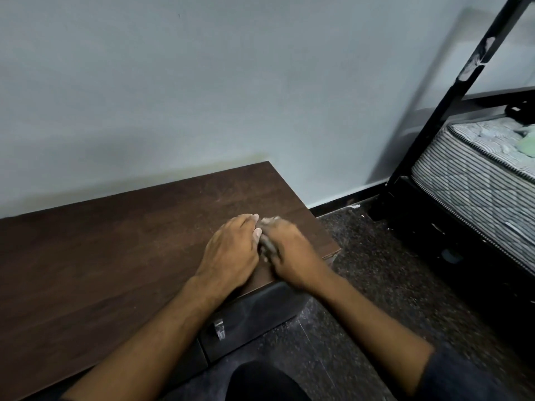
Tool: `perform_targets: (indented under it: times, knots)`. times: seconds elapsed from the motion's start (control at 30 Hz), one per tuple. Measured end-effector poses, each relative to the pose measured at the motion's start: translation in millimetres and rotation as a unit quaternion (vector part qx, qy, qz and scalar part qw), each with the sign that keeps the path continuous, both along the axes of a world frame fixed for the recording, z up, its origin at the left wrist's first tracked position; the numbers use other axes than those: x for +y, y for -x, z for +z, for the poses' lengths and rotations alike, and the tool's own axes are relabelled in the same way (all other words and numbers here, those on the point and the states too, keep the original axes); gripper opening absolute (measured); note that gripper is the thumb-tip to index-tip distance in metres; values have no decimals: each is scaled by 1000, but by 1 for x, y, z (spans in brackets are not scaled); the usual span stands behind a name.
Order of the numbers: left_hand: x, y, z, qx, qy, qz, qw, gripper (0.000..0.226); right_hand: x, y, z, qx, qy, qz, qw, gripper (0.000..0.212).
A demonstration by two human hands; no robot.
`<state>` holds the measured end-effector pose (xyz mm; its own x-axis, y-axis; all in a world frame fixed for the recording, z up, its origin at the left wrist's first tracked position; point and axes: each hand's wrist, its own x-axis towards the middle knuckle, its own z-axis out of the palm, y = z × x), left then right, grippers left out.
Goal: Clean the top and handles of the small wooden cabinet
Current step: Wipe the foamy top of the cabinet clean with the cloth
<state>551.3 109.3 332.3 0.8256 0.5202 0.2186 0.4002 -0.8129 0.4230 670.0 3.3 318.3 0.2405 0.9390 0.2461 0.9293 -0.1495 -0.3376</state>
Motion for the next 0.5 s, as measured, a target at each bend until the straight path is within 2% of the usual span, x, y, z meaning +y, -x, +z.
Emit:
perform_targets:
  times: [0.07, 0.1, 0.2, 0.23, 0.33, 0.43, 0.5]
  knots:
    - [-1, -2, -2, -2, -1, -9, 1000, 43, -12, -7, -1, 13, 3, 58, 998, 29]
    - [-1, -2, -3, -4, -1, -12, 1000, 43, -13, -21, 1, 19, -5, 31, 999, 31]
    - [0, 3, -5, -9, 1, -12, 1000, 44, -9, -61, 11, 39, 4, -130, 991, 33]
    - [0, 3, -5, -10, 3, -11, 1000, 44, -5, -64, 11, 29, 12, -142, 989, 32]
    - [1, 0, -5, -3, 5, -11, 1000, 41, 2, -40, 5, 10, 20, -61, 998, 30]
    - [2, -5, -4, -5, 7, -12, 1000, 37, -5, -31, 0, 2, 36, 38, 999, 38]
    - [4, -7, -3, -2, 6, -12, 1000, 38, 1, -54, 6, 13, 32, 23, 999, 33]
